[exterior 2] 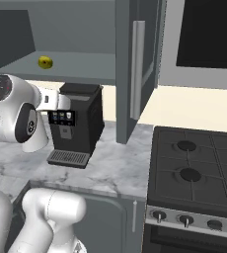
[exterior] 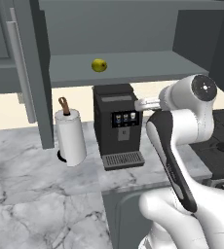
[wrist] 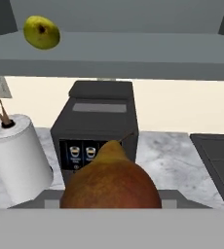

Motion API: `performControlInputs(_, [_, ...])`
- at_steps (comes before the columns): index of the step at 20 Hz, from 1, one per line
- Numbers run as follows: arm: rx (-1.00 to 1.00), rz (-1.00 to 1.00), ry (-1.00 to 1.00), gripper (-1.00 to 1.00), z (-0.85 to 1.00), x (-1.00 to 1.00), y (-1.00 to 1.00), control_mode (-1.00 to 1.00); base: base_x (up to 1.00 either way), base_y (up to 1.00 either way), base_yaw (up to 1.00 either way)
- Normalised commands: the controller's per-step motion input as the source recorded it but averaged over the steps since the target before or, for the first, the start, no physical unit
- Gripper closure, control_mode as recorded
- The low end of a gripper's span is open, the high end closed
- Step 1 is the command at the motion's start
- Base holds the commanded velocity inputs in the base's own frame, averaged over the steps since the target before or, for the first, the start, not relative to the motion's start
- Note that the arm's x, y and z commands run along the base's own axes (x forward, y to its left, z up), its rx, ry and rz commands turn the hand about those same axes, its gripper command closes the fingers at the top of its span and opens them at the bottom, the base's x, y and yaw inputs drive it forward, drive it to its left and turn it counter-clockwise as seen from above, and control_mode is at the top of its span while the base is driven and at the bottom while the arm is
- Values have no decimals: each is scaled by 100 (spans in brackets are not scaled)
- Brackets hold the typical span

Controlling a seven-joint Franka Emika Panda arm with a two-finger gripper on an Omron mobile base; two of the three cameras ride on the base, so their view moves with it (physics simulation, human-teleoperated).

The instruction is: Pick the pears from the cabinet and place them in one bowl. Pick the apple from the sink and place it in the other bowl.

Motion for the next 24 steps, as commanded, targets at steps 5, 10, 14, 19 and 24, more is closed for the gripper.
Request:
performControlInputs(5, [0,0,9,100,-25,-6,0,-100,0,0,0])
performControlInputs(10, [0,0,2,100,-5,0,0,-100,0,0,0])
performControlInputs(14, [0,0,0,100,0,0,0,-100,0,0,0])
performControlInputs(19, [0,0,0,100,0,0,0,-100,0,0,0])
performControlInputs(24, [0,0,0,100,0,0,0,100,0,0,0])
